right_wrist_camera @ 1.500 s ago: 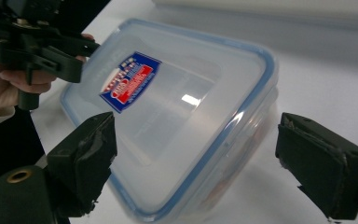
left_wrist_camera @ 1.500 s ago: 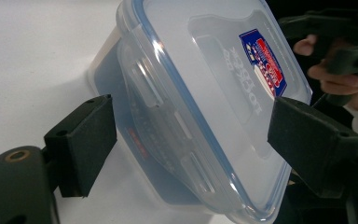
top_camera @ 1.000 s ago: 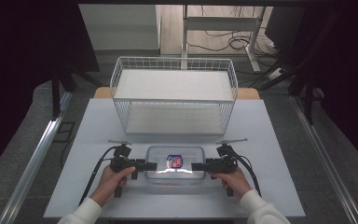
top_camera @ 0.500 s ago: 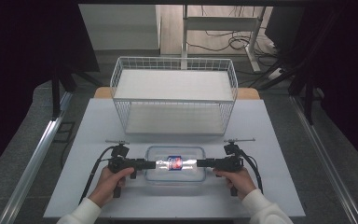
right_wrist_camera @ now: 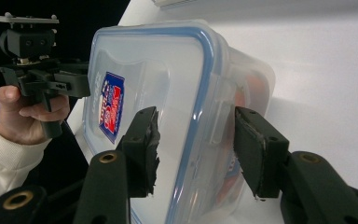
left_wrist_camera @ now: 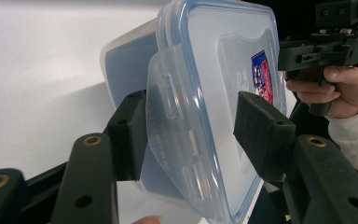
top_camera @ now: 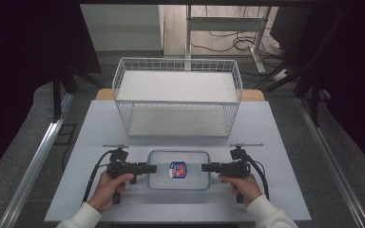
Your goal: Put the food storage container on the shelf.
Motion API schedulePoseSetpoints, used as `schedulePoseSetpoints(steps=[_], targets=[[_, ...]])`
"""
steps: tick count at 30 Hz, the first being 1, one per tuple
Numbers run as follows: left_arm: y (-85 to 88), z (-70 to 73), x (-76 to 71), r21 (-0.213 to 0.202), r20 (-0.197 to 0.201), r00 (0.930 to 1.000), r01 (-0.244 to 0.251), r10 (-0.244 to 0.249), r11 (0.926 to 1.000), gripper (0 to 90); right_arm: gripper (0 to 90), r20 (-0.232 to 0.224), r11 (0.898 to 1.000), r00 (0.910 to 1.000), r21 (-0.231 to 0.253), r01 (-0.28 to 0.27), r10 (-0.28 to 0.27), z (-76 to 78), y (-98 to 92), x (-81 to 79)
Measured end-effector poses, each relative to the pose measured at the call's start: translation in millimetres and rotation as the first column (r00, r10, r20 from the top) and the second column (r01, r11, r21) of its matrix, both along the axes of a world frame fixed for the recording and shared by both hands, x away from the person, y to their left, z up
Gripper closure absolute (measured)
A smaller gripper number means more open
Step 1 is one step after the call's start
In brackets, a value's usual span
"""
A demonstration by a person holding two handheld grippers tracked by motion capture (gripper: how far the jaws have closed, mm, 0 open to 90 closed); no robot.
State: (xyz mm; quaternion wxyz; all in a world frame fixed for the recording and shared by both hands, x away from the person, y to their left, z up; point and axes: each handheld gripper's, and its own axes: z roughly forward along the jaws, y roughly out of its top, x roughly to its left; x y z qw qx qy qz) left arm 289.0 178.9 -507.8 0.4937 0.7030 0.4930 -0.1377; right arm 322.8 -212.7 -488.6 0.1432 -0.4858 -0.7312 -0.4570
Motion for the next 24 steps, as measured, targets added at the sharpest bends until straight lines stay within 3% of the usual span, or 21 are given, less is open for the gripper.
schedulePoseSetpoints(steps=[4,7,24], targets=[[0.9,4.0,-1.1,-0.002,0.012,0.9999,-0.004,0.004,1.0,49.1,51.6,-0.008,1.0,0.9999,0.009,0.01,-0.01,1.1,-0.4,-0.9],[-0.4,7.9,-2.4,0.013,0.026,0.9996,-0.005,0.005,0.9999,49.1,52.2,0.011,1.0,0.9998,0.006,0.014,-0.014,4.4,-0.1,-2.8],[-1.1,17.2,3.7,0.002,0.058,0.9982,-0.011,0.011,0.9999,49.7,52.3,0.056,1.0,0.9982,0.011,0.02,-0.021,16.2,-1.4,1.7]])
